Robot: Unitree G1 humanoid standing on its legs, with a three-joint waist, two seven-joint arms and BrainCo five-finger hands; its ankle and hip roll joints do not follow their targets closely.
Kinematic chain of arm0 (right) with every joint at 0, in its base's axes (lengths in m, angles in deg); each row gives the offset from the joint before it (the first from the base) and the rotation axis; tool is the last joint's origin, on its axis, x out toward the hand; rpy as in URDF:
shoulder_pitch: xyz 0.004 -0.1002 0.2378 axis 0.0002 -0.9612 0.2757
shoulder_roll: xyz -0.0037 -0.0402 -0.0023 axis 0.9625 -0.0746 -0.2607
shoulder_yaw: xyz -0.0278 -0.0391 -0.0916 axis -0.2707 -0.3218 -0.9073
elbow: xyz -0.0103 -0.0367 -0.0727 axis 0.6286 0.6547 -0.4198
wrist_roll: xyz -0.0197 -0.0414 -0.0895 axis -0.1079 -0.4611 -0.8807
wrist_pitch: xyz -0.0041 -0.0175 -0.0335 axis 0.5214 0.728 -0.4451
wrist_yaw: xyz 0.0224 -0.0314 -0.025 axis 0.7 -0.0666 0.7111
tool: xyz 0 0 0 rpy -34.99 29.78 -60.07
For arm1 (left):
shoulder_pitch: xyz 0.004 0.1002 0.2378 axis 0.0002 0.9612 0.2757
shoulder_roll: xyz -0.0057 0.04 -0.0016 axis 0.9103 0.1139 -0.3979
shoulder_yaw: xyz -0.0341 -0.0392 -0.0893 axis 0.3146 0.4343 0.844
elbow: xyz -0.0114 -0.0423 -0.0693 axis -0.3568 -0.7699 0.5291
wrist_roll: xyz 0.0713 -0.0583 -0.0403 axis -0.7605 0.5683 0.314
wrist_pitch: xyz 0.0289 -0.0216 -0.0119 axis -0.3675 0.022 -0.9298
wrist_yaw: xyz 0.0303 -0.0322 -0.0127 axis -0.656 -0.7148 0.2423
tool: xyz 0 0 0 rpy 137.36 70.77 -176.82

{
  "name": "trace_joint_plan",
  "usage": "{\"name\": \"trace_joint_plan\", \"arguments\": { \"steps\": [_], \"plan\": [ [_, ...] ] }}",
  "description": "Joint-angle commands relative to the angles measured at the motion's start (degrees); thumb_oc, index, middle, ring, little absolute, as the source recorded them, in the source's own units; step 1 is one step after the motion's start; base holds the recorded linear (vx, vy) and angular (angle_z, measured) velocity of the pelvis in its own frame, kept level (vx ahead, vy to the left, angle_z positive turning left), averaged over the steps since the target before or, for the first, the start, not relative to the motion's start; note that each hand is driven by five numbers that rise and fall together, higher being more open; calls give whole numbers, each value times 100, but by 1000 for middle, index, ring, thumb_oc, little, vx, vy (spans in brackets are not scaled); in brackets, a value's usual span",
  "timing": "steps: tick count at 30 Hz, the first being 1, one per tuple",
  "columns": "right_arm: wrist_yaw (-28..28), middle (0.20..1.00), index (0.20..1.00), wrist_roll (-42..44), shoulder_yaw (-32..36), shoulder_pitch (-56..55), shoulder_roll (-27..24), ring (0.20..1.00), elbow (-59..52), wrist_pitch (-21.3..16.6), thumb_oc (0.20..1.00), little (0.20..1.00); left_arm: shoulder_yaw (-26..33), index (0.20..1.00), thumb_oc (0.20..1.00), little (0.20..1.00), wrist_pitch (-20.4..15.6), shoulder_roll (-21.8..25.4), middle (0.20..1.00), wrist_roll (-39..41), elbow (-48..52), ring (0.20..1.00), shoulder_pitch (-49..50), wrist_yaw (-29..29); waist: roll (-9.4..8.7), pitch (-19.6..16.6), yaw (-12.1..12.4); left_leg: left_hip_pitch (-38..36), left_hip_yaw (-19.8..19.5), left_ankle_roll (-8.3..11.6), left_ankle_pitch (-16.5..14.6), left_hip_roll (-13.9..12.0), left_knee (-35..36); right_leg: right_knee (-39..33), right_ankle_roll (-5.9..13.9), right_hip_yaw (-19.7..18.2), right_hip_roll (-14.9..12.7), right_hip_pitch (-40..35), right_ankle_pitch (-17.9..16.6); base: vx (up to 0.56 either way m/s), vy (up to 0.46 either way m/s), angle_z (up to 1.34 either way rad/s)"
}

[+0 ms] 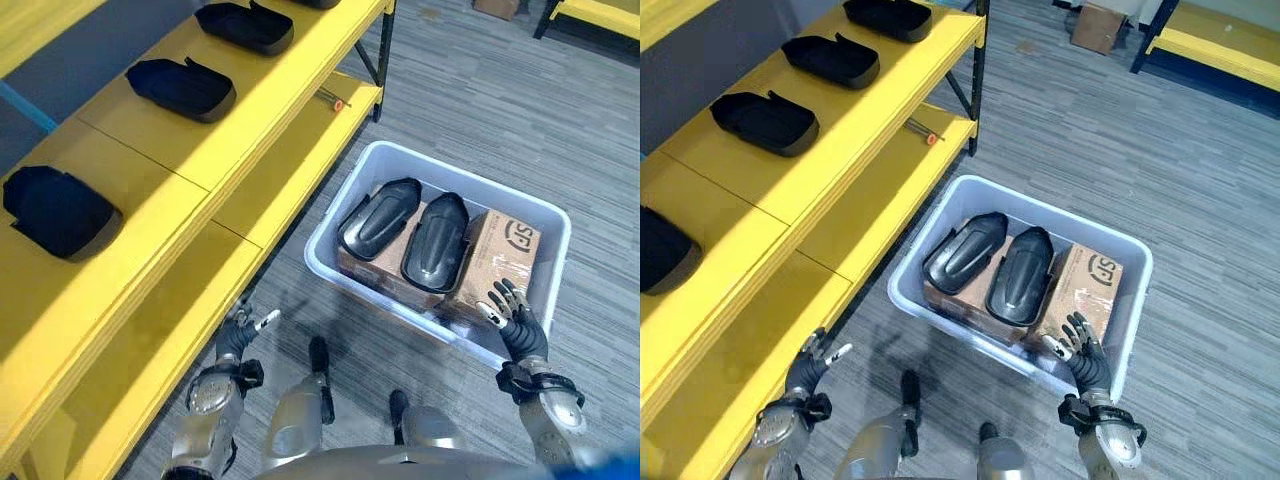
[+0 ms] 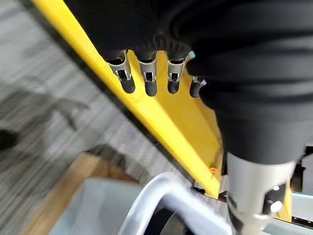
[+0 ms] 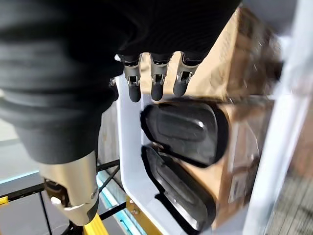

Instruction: Move parts from the plastic box to the shelf.

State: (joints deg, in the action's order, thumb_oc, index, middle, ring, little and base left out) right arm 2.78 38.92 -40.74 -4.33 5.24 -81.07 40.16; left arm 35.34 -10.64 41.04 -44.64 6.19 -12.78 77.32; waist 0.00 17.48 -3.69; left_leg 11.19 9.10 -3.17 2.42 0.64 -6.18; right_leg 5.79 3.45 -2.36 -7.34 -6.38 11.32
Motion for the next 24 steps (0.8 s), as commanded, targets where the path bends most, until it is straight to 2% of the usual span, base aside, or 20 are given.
{"name": "trace_joint_plan", "arguments": {
  "steps": [1, 7, 8, 9, 10, 11, 13, 15, 17, 20, 24],
  "plan": [
    [29, 1000, 1000, 175, -29, -108, -203, 1000, -456, -204, 1000, 1000, 122, 1000, 1000, 1000, -260, 212, 1000, 100, 299, 1000, 470, -112, -10, -553, 32, 522, -111, 482, 69, -653, -433, -93, 262, 132, -8, 308, -148, 139, 243, -18],
    [97, 1000, 1000, 130, -182, 84, -180, 1000, -420, -143, 1000, 1000, 72, 1000, 1000, 1000, -224, 407, 1000, 56, 334, 1000, 384, -71, -79, -736, -7, 395, 121, 243, -227, -460, -352, -161, 537, -41, -254, 473, -501, 106, 184, -26],
    [106, 1000, 1000, 134, -214, 102, -157, 1000, -409, -138, 1000, 1000, 78, 1000, 1000, 1000, -217, 445, 1000, 35, 345, 1000, 368, -67, -73, -749, -15, 340, 168, 209, -261, -416, -293, -115, 590, -49, -298, 531, -606, 78, 203, -37],
    [133, 1000, 1000, 91, -304, 170, -126, 1000, -388, -114, 1000, 1000, 93, 1000, 1000, 1000, -222, 515, 1000, -33, 359, 1000, 326, -71, -77, -760, -24, 258, 265, 166, -278, -366, -178, -11, 690, -92, -343, 690, -919, 120, 227, -37],
    [142, 1000, 1000, 110, -348, 214, -100, 1000, -383, -113, 1000, 1000, 112, 1000, 1000, 1000, -219, 559, 1000, -48, 362, 1000, 305, -73, -71, -774, -33, 142, 271, 164, -432, -303, -90, 66, 756, -63, -391, 742, -981, 98, 281, -60],
    [188, 1000, 1000, 71, -506, 287, -110, 1000, -381, -132, 1000, 1000, 299, 1000, 1000, 1000, -264, 625, 1000, -58, 447, 1000, 391, -137, -15, -727, 184, -139, 572, 197, -460, -375, 258, 113, 793, 1050, -524, 1010, -1214, 86, 227, -70],
    [214, 1000, 1000, -57, -669, 402, -130, 1000, -249, -113, 1000, 1000, 465, 1000, 1000, 1000, -274, 556, 1000, -19, 476, 1000, 520, -143, 2, -700, 422, -350, 889, 310, -446, -481, 412, -164, 803, 2435, -738, 975, -1429, 13, 118, -167],
    [189, 1000, 1000, -276, -763, 619, -189, 1000, -197, -48, 1000, 1000, 568, 1000, 1000, 1000, -239, 489, 1000, 17, 439, 1000, 562, -137, -5, -670, 493, -512, 1148, 371, -394, -597, 500, -306, 753, 2905, -694, 1121, -1472, 27, -2, -141],
    [212, 1000, 1000, -287, -659, 516, -224, 1000, -342, -41, 1000, 1000, 527, 1000, 1000, 1000, -222, 292, 1000, 68, 245, 1000, 615, -123, -72, -651, 407, -674, 1103, 425, -336, -616, 531, -523, 643, 2434, -487, 1048, -1354, 106, -133, -24],
    [218, 1000, 1000, -283, -586, 374, -255, 1000, -492, -25, 1000, 1000, 477, 1000, 1000, 1000, -193, 192, 1000, 112, 257, 1000, 693, -56, -50, -754, 370, -803, 1067, 499, -269, -654, 655, -657, 642, 2509, -461, 870, -1363, 132, -157, 45],
    [257, 1000, 1000, -238, -484, 191, -290, 1000, -487, 32, 1000, 1000, 432, 1000, 1000, 1000, -103, 114, 1000, 86, 213, 1000, 813, 43, -43, -903, 302, -1046, 1092, 660, -137, -873, 795, -681, 525, 2482, -291, 664, -1137, 100, -169, 0]
  ]
}}
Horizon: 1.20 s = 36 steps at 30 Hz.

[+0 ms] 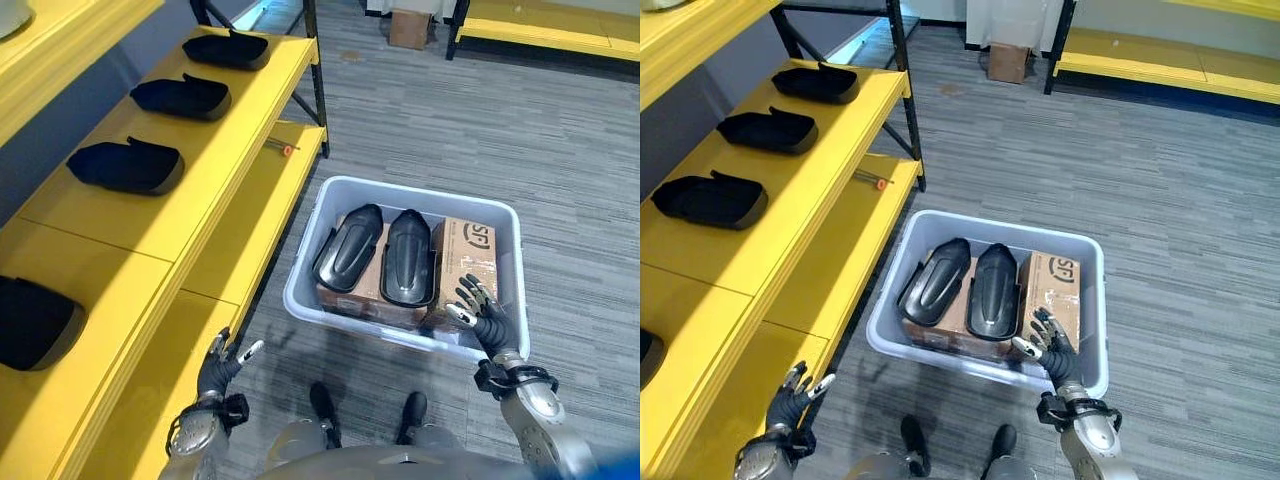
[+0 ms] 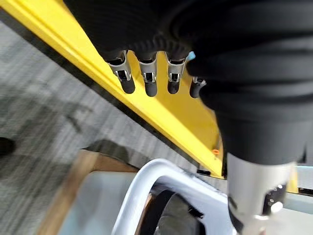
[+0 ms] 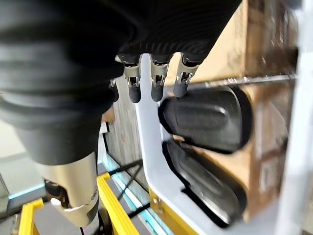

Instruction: Move parts from the plastic box to the shelf.

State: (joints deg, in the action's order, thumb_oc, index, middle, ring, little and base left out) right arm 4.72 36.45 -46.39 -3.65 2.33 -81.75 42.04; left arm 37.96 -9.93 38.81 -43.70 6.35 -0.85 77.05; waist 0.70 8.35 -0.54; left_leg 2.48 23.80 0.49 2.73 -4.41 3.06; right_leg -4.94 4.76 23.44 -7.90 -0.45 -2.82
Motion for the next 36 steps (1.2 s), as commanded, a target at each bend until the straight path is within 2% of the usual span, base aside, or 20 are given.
{"name": "trace_joint_plan", "arguments": {
  "steps": [1, 5, 7, 9, 10, 11, 13, 14, 16, 17, 18, 20, 21, 22, 30, 33, 34, 36],
  "plan": [
    [67, 1000, 1000, 26, 82, 111, 2, 1000, -419, -152, 1000, 1000, 163, 1000, 1000, 1000, -173, 312, 1000, 1, 194, 1000, -368, 82, -105, -1, -22, -197, -364, 313, -144, -393, -103, 385, 378, -110, -205, 57, 308, 62, -187, -8],
    [28, 1000, 1000, 106, 207, -1, -52, 1000, -382, -171, 1000, 1000, 140, 1000, 1000, 1000, -144, 228, 1000, 23, 172, 1000, -345, 88, -71, 11, -45, -119, -416, 511, -2, -663, -223, 371, 177, -192, 82, 26, 583, 41, -236, -5],
    [23, 1000, 1000, 150, 274, -21, -162, 1000, -393, -200, 1000, 1000, 155, 1000, 1000, 1000, -179, 162, 1000, 98, 186, 1000, -374, 53, -98, 208, 9, 326, -667, 576, -101, -748, -1122, 400, 20, -195, 145, 3, 737, -56, -247, 15],
    [31, 1000, 1000, 104, 357, -87, -222, 1000, -408, -218, 1000, 1000, 145, 1000, 1000, 1000, -201, 135, 1000, 162, 188, 1000, -402, 43, -119, 362, 61, 700, -965, 641, 13, -724, -1585, 421, -47, -145, 137, -22, 806, -57, -106, 24],
    [-3, 1000, 1000, 76, 373, -74, -228, 1000, -384, -227, 1000, 1000, 136, 1000, 1000, 1000, -212, 136, 1000, 188, 202, 1000, -413, 37, -112, 395, 93, 796, -1185, 666, 129, -692, -1480, 420, -52, -125, 152, -26, 842, 26, 29, 28],
    [-47, 1000, 1000, 32, 402, -23, -252, 1000, -329, -245, 1000, 1000, 128, 1000, 1000, 1000, -215, 122, 1000, 196, 215, 1000, -393, 26, -119, 386, 173, 910, -1676, 668, 355, -724, -733, 427, 3, -125, 105, -24, 863, 79, 108, 18],
    [-92, 1000, 1000, 11, 425, 24, -276, 1000, -281, -289, 1000, 1000, 138, 1000, 1000, 1000, -228, 121, 1000, 205, 235, 1000, -363, -20, -127, 378, 252, 971, -2226, 709, 616, -909, -279, 462, 85, -215, 22, -24, 867, 105, 165, 0],
    [-80, 1000, 1000, 11, 450, 51, -307, 1000, -279, -310, 1000, 1000, 148, 1000, 1000, 1000, -246, 123, 1000, 204, 219, 1000, -373, -28, -81, 394, 260, 978, -2362, 698, 766, -948, -145, 483, 102, -221, 5, 22, 778, 29, 130, -17],
    [-63, 1000, 1000, 30, 493, 50, -339, 1000, -298, -321, 1000, 1000, 153, 1000, 1000, 1000, -260, 104, 1000, 210, 189, 1000, -390, -38, -31, 391, 240, 911, -2304, 757, 816, -995, -59, 484, 147, -259, -14, -13, 769, 47, 157, -37],
    [-1, 1000, 1000, 34, 513, 3, -308, 1000, -318, -303, 1000, 1000, 164, 1000, 1000, 1000, -271, 71, 1000, 227, 136, 1000, -377, -9, 32, 351, 208, 736, -2045, 743, 707, -1056, 50, 484, 206, -323, -31, -54, 788, 179, 335, -49],
    [27, 1000, 1000, 3, 489, -24, -220, 1000, -287, -271, 1000, 1000, 168, 1000, 1000, 1000, -267, 61, 1000, 210, 99, 1000, -394, 28, 65, 251, 188, 615, -1855, 733, 592, -1007, -37, 462, 254, -368, -138, -100, 673, 141, 267, -52],
    [27, 1000, 1000, 3, 490, -26, -219, 1000, -289, -270, 1000, 1000, 167, 1000, 1000, 1000, -268, 62, 1000, 210, 98, 1000, -395, 29, 60, 254, 205, 603, -1837, 731, 587, -1006, -38, 461, 257, -385, -142, -101, 670, 87, 186, -65],
    [17, 1000, 1000, 110, 464, 23, -75, 1000, -297, -263, 1000, 1000, 169, 1000, 1000, 1000, -306, 131, 1000, 226, 122, 1000, -467, 19, 18, 291, 196, 601, -1702, 630, 330, -866, -340, 483, 347, -528, -339, -108, 554, 86, 263, -44],
    [57, 1000, 1000, 129, 446, 7, -33, 1000, -291, -248, 1000, 1000, 195, 1000, 1000, 1000, -304, 161, 1000, 193, 128, 1000, -470, 27, -7, 304, 184, 596, -1596, 611, 265, -842, -428, 484, 361, -599, -399, -92, 512, 86, 263, -19],
    [57, 1000, 1000, 129, 446, 7, -32, 1000, -291, -248, 1000, 1000, 195, 1000, 1000, 1000, -304, 161, 1000, 193, 128, 1000, -470, 27, -7, 304, 185, 596, -1595, 611, 265, -842, -428, 485, 361, -600, -399, -92, 512, 3, 17, -8],
    [71, 1000, 1000, 209, 351, 15, 51, 1000, -263, -227, 1000, 1000, 229, 1000, 1000, 1000, -309, 252, 1000, 179, 121, 1000, -523, 8, -53, 324, 165, 616, -1446, 580, 174, -775, -587, 434, 415, -685, -499, -49, 402, 42, 123, -12],
    [98, 1000, 1000, 98, 259, 144, -97, 1000, -379, -188, 1000, 1000, 179, 1000, 1000, 1000, -275, 444, 1000, 158, 182, 1000, -594, -6, -239, 317, 101, 802, -1290, 513, 85, -702, -705, 322, 463, -706, -569, 125, 294, 98, 190, -25],
    [52, 1000, 1000, 67, 243, 239, -126, 1000, -384, -204, 1000, 1000, 116, 1000, 1000, 1000, -261, 466, 1000, 153, 198, 1000, -632, 28, -236, 355, 83, 831, -1286, 515, 99, -710, -701, 330, 458, -706, -561, 185, 285, 29, 62, -29]
  ]
}}
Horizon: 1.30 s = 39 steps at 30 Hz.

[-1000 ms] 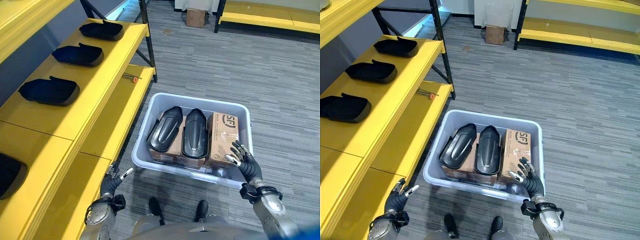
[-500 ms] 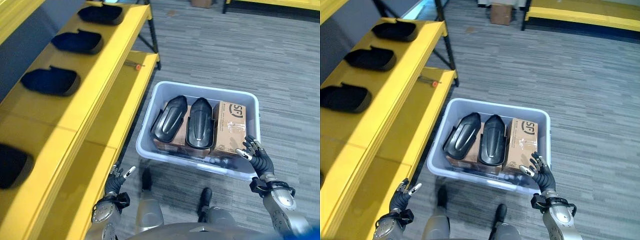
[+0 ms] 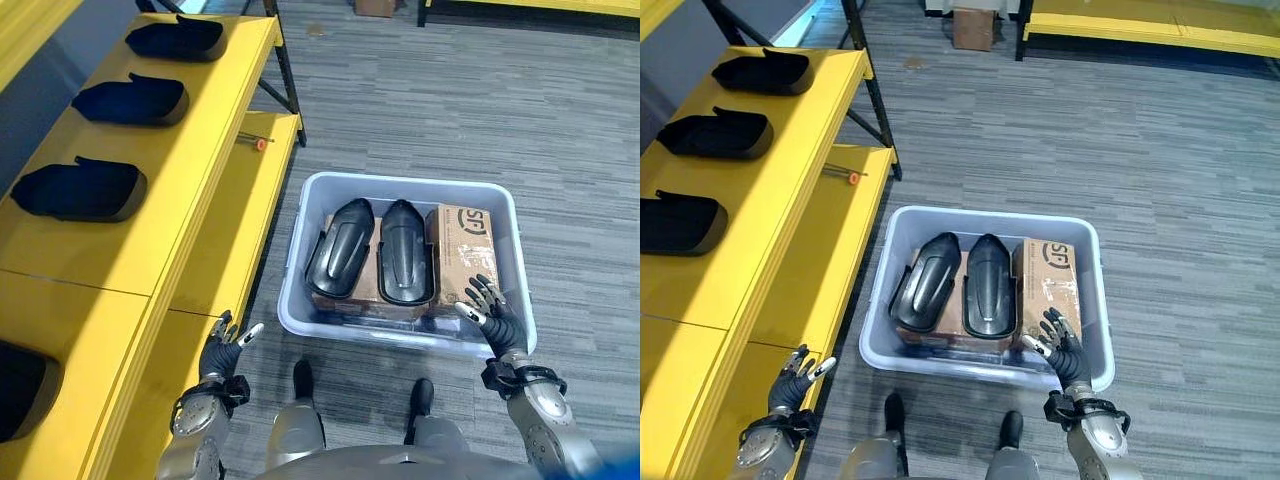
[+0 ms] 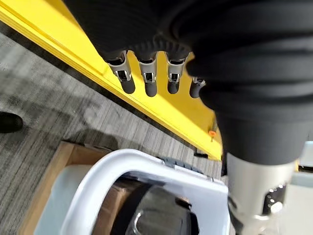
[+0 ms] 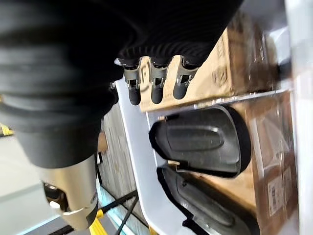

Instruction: Move parts from the plastic box to the shelf.

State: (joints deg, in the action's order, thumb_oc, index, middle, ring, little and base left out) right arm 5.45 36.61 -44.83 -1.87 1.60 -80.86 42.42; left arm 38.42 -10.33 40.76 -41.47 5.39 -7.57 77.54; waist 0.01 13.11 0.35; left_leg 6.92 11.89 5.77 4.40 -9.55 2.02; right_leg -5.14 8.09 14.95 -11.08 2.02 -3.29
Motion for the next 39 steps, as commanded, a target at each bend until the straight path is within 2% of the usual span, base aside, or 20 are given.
{"name": "trace_joint_plan", "arguments": {
  "steps": [1, 10, 14, 15, 20, 30, 35, 39],
  "plan": [
    [-36, 1000, 1000, 25, 89, 127, -86, 1000, -490, -251, 1000, 1000, 34, 1000, 1000, 1000, -219, 286, 1000, -79, 315, 1000, 5, -10, -168, -95, -14, 421, -100, -15, -60, -199, -605, 359, 122, 133, -236, -21, 331, -32, -16, -15],
    [-276, 1000, 1000, -99, -233, 1166, -279, 1000, -665, -481, 1000, 1000, -237, 1000, 1000, 1000, -316, 467, 1000, -158, 547, 1000, -481, -35, -141, 124, -34, 726, -52, 12, 43, -260, -673, 498, 102, 18, -196, 472, 265, -52, -14, -3],
    [-581, 1000, 1000, -350, -663, 2108, -329, 1000, -382, -513, 1000, 1000, -473, 1000, 1000, 1000, -400, 592, 1000, -191, 662, 1000, -830, -77, -59, 265, 9, 943, 8, 12, 81, -243, -701, 585, 112, -96, -230, 855, 157, -52, 11, -12],
    [-631, 1000, 1000, -401, -739, 2263, -315, 1000, -291, -495, 1000, 1000, -520, 1000, 1000, 1000, -421, 617, 1000, -185, 697, 1000, -876, -96, -36, 286, 27, 918, -13, 63, -24, -235, -715, 602, 149, -121, -228, 848, 236, 15, 11, -17],
    [-990, 1000, 1000, -607, -1148, 3240, -279, 1000, 145, -459, 1000, 1000, -676, 1000, 1000, 1000, -586, 590, 1000, -61, 878, 1000, -1296, -345, 39, 454, 113, 1203, 1, 59, -37, -187, -843, 698, 164, -140, -301, 1164, 145, -27, 2, -9],
    [-1456, 1000, 1000, -664, -1330, 4234, -57, 1000, 853, -481, 1000, 1000, -834, 1000, 1000, 1000, -745, 593, 1000, 57, 914, 1000, -1642, -589, 193, 710, 322, 1624, -64, 53, -55, -141, -1020, 925, 159, -48, -368, 1532, 112, -8, -3, 2],
    [-1570, 1000, 1000, -874, -1346, 4625, -130, 1000, 1113, -433, 1000, 1000, -862, 1000, 1000, 1000, -774, 644, 1000, 61, 945, 1000, -1660, -602, 210, 802, 401, 1762, -106, 35, -65, -131, -1084, 945, 153, -12, -385, 1608, 102, -7, -6, 8],
    [-1682, 1000, 1000, -864, -1433, 5056, -144, 1000, 1737, -355, 1000, 1000, -860, 1000, 1000, 1000, -816, 699, 1000, 134, 887, 1000, -1655, -658, 234, 923, 517, 1907, -147, 32, -47, -97, -1123, 960, 140, 31, -401, 1687, 79, -8, 3, 4]
  ]
}}
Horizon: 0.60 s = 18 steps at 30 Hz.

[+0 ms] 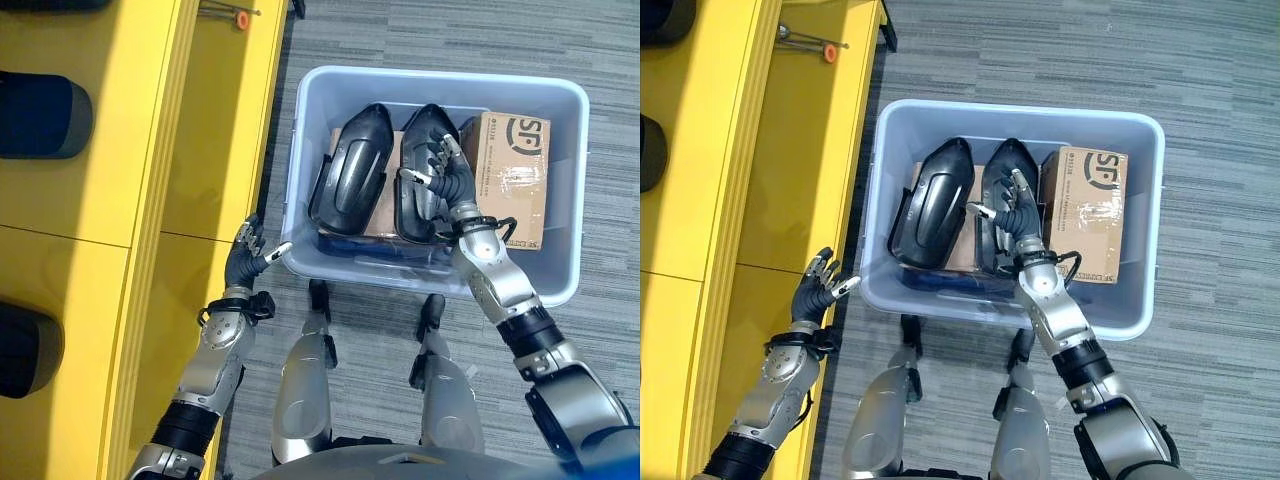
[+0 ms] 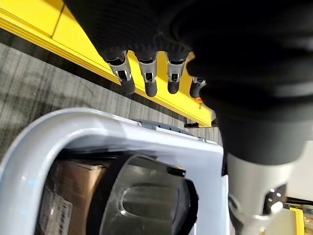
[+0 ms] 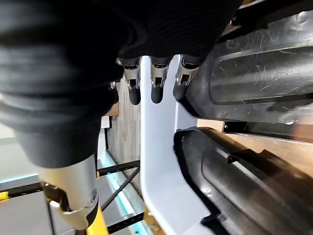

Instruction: Move parts from the plastic box to the shelf.

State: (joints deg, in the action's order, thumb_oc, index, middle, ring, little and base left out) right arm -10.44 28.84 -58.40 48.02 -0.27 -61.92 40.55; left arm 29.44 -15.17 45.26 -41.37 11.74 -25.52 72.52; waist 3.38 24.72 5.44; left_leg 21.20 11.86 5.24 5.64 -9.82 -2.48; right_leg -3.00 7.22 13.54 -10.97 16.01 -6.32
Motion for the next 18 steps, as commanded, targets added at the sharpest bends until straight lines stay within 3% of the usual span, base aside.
{"name": "trace_joint_plan", "arguments": {
  "steps": [1, 18],
  "plan": [
    [-113, 1000, 1000, -125, -100, 160, 34, 1000, -47, -158, 1000, 1000, 32, 1000, 1000, 1000, -335, 254, 1000, 132, 250, 1000, 125, -161, -95, -218, 23, 500, -154, 83, -165, -62, -670, 747, 224, 177, -413, 306, 375, 0, 0, 0],
    [-427, 1000, 1000, 91, -15, 872, 456, 1000, 1831, -93, 1000, 1000, -220, 1000, 1000, 1000, -391, 238, 1000, 387, 127, 1000, 88, -204, 49, 27, 232, 763, -258, 40, -124, -4, -687, 789, 211, 227, -418, 521, 359, -4, 2, 3]
  ]
}}
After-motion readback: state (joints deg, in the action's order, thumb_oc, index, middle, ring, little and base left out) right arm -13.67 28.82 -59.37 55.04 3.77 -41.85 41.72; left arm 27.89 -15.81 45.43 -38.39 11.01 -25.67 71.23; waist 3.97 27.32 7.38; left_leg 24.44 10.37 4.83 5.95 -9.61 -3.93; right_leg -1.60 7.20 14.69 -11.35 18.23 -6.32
